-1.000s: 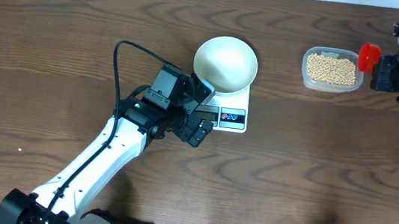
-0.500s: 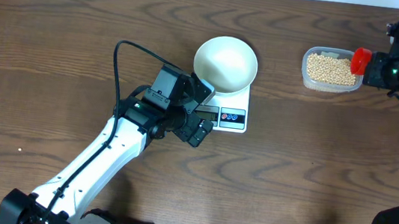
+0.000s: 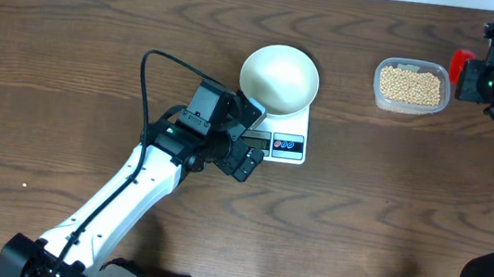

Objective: Scoop item into bowl and weigh 50g on scale
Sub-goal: 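Carry the red scoop with the right gripper over the soybean tub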

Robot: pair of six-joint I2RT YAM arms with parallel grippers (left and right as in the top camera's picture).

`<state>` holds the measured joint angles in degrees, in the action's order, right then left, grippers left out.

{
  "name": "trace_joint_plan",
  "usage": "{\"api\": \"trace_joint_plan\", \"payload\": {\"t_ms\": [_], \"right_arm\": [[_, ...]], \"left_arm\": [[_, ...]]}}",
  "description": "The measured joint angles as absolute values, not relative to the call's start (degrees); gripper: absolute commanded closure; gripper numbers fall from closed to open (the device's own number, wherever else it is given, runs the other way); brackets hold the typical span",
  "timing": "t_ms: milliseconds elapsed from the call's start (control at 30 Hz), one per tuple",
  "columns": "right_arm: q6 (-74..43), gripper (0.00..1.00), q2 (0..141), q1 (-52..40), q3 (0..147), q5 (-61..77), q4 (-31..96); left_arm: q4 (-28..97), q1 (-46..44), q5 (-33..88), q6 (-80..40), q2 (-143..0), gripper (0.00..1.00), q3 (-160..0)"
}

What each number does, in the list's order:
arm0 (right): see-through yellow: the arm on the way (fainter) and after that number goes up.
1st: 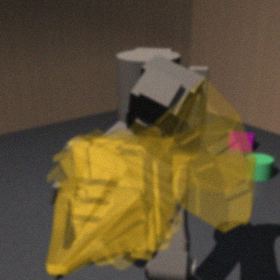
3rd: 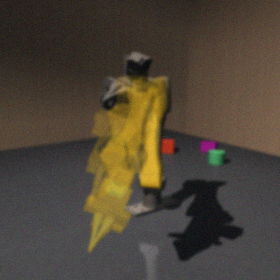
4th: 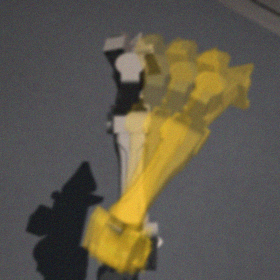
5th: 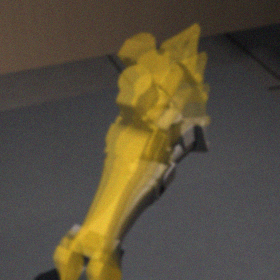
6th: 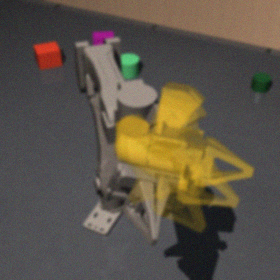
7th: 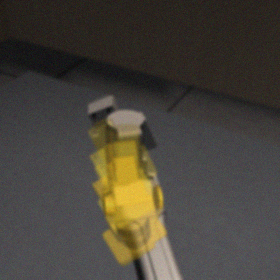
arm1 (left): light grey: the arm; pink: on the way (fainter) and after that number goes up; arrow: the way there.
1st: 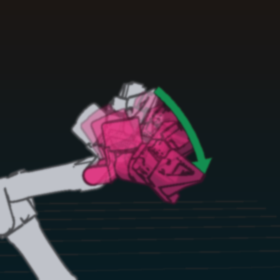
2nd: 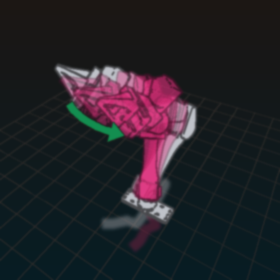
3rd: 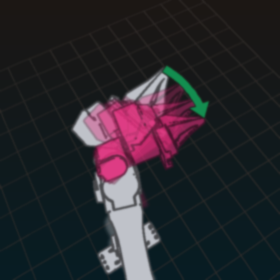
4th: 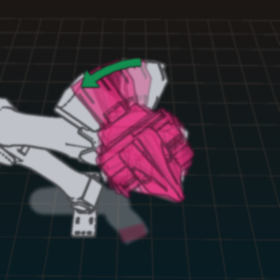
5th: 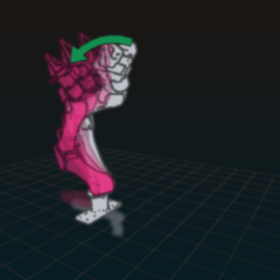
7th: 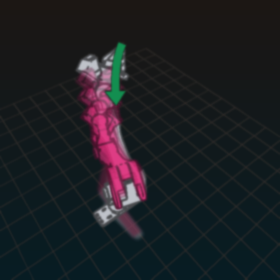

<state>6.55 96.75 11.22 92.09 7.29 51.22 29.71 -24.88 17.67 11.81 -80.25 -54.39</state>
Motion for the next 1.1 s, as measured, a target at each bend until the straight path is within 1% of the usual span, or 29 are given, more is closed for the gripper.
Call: {"api": "trace_joint_plan", "payload": {"t_ms": [467,833,1100], "right_arm": [[8.03,0.99,104.09,9.98,90.96,9.37,51.13],[6.9,0.99,110.04,8.84,90.94,9.63,49.32],[5.19,0.99,113.93,8.82,91.02,16.05,48.95]], "left_arm": [[29.74,-24.88,17.67,11.81,-80.25,0.02,-54.39],[29.71,-24.88,17.67,11.81,-80.25,0.02,-54.39],[29.71,-24.88,17.67,11.81,-80.25,0.02,-54.39]]}}
